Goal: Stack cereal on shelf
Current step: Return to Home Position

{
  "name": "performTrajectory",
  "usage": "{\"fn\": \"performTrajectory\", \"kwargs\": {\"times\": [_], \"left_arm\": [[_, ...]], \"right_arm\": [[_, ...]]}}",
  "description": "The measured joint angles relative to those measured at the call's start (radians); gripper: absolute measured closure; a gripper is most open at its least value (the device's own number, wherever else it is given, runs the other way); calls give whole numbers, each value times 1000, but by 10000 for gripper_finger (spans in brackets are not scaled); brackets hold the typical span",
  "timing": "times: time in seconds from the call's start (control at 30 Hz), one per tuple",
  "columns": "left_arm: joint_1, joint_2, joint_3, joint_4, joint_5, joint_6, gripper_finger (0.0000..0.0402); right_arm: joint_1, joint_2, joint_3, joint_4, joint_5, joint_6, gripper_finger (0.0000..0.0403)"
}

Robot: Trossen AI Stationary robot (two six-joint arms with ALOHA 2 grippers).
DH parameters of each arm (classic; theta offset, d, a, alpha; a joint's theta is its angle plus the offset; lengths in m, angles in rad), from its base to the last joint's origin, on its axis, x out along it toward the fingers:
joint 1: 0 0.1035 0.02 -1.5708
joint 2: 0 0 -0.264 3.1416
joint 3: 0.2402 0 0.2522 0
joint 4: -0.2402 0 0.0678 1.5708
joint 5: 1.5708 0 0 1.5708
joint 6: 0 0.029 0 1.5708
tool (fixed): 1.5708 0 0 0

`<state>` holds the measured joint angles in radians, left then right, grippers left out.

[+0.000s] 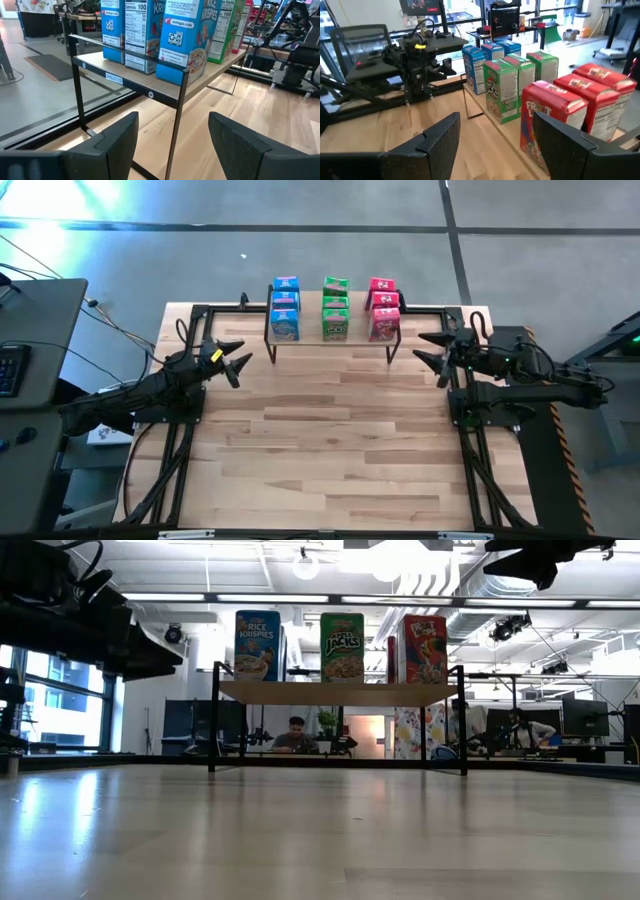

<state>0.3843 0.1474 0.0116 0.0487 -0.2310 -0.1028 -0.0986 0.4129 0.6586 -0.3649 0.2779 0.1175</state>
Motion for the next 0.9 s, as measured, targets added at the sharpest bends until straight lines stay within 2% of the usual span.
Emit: {"fn": "performTrajectory", "kwargs": {"times": [0.13, 0.27, 0.57, 0.9], "left_arm": [[0, 0, 0, -1, 0, 0, 169], [0, 0, 0, -1, 0, 1, 169], [0, 0, 0, -1, 0, 1, 169], [0, 0, 0, 0, 0, 1, 169]], "right_arm": [[0, -2, 0, -75, -66, 9, 160], [0, -3, -10, -63, -106, 7, 160], [0, -60, -222, 184, -130, -3, 160], [0, -138, -380, 356, -182, -6, 160]]}}
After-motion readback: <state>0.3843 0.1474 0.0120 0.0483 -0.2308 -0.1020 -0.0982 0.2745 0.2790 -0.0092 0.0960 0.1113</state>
